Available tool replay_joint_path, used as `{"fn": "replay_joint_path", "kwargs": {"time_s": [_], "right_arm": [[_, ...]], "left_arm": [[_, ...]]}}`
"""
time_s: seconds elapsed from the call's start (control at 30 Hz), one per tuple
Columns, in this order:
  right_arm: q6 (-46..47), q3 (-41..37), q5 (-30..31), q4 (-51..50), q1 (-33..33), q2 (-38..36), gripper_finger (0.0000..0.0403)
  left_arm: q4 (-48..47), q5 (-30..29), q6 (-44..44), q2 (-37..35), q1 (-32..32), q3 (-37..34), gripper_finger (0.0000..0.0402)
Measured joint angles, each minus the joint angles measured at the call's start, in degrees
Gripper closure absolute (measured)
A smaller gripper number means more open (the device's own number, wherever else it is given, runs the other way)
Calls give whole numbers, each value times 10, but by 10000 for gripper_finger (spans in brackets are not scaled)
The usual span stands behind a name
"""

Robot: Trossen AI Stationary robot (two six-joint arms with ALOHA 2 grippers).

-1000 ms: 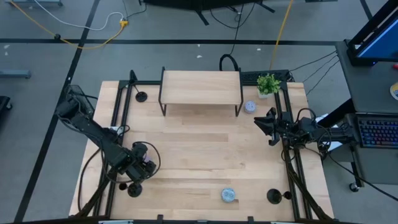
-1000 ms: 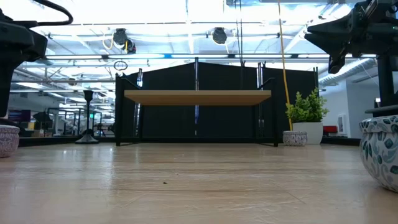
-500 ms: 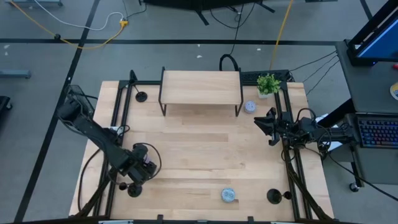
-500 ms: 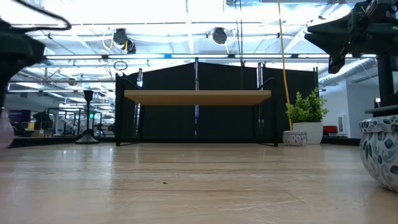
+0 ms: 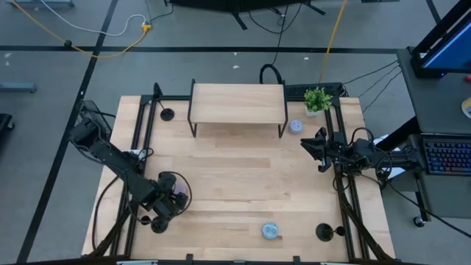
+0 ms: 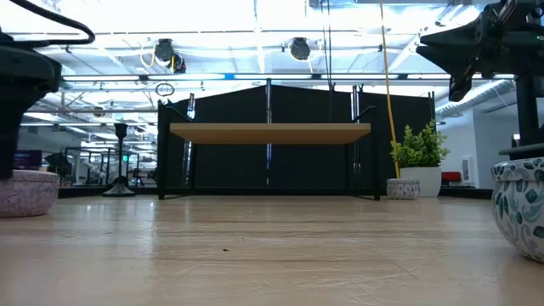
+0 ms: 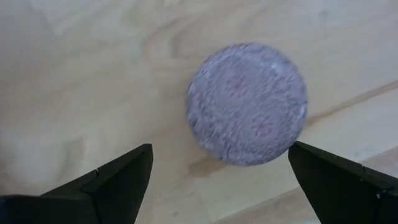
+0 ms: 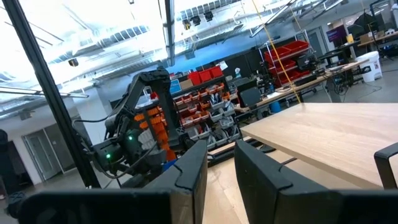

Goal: Pick & Place candle stick holders
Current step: Put the pink patterned scented candle on the shelf

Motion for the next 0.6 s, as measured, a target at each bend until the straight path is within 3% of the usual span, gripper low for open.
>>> {"fn": "replay_joint_path", "kwargs": {"time_s": [0.3,0.6], "right_arm": [[0,0,0,0,0,0,330],[0,0,0,0,0,0,330]], "left_arm": [[7,-35,2,0,-1,0,20],[82,-41,-11,55,-2,-15,20]]}}
